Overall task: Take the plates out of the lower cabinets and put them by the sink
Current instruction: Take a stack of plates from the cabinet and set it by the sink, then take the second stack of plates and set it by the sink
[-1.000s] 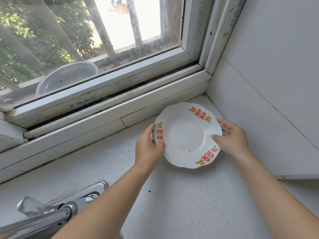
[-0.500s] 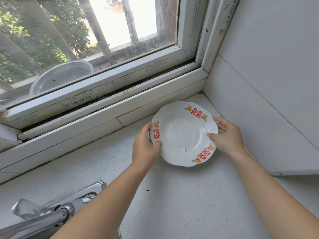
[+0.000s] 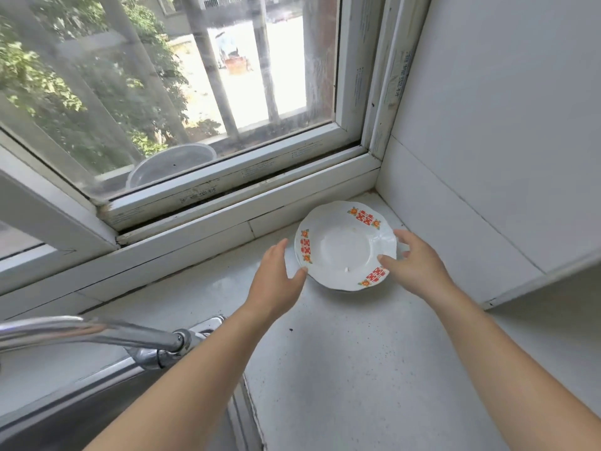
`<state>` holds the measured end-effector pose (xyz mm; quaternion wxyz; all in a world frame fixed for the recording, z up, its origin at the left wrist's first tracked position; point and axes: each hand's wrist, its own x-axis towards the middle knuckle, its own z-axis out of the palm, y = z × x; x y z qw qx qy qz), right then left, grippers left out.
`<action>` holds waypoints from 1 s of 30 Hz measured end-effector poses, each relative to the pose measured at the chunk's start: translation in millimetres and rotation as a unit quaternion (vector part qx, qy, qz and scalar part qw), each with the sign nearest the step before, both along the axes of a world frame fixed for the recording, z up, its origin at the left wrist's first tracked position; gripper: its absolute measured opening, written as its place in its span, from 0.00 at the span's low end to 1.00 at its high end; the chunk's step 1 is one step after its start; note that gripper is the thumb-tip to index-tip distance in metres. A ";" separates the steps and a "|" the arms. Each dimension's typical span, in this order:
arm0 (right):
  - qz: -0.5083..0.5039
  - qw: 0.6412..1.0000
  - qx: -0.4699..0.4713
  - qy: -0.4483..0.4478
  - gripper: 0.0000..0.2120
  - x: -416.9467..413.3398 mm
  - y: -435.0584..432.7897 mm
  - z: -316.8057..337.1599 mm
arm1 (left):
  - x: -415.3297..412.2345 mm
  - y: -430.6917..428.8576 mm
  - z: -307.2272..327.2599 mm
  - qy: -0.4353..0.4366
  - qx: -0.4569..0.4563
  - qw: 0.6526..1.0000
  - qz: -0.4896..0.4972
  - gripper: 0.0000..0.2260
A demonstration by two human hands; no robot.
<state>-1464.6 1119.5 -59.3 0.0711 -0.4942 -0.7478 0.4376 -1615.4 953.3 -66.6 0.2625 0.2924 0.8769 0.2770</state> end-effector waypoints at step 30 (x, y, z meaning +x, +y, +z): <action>0.179 0.980 0.067 -0.063 0.23 204.5 -374.0 101.0 | 180.5 -331.2 75.3 0.049 0.036 0.987 -0.146 0.22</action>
